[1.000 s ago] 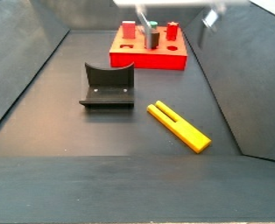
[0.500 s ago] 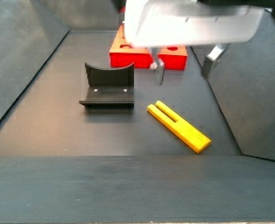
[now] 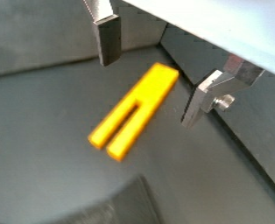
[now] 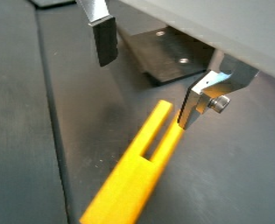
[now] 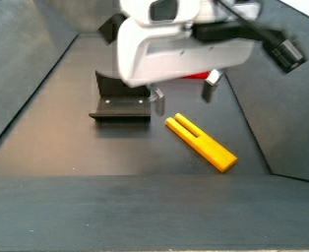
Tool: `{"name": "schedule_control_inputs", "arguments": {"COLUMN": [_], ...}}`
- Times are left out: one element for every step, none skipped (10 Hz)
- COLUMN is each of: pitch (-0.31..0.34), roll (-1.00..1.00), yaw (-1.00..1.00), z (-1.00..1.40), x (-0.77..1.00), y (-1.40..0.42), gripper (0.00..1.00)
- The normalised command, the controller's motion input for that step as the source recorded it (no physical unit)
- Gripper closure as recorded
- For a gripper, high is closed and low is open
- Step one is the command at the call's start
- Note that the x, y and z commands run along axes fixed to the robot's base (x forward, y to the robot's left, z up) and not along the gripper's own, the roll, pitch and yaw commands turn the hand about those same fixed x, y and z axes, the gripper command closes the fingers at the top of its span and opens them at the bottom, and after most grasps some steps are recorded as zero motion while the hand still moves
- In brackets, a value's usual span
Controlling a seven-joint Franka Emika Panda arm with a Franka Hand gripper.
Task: Pick up the square-circle object. Move up. Rotate the square-circle object. Place the square-circle object on the fixture. Regrasp the square-circle object. Move to above the board. Insert the square-circle object.
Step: Pick up the square-circle object.
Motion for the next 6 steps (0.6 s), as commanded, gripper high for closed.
{"name": "schedule_control_inputs", "arguments": {"pitch": [-0.019,-0.037,-0.080,-0.060,-0.071,-0.094], "roll": [0.00,-0.20,-0.34,-0.37,-0.31,-0.26], "yaw": [0.31,0.28,0.19,0.17,0.19,0.17], "z": [-1.00,-0.72,-0.43,-0.38,-0.51,-0.60], "x": [-0.19,-0.22,-0.20,-0.25,-0.21,-0.26], "y": [0.25,0.16,0.09,0.09,0.15,0.23], "gripper": [0.00,0.00,0.00,0.00,0.00,0.00]}}
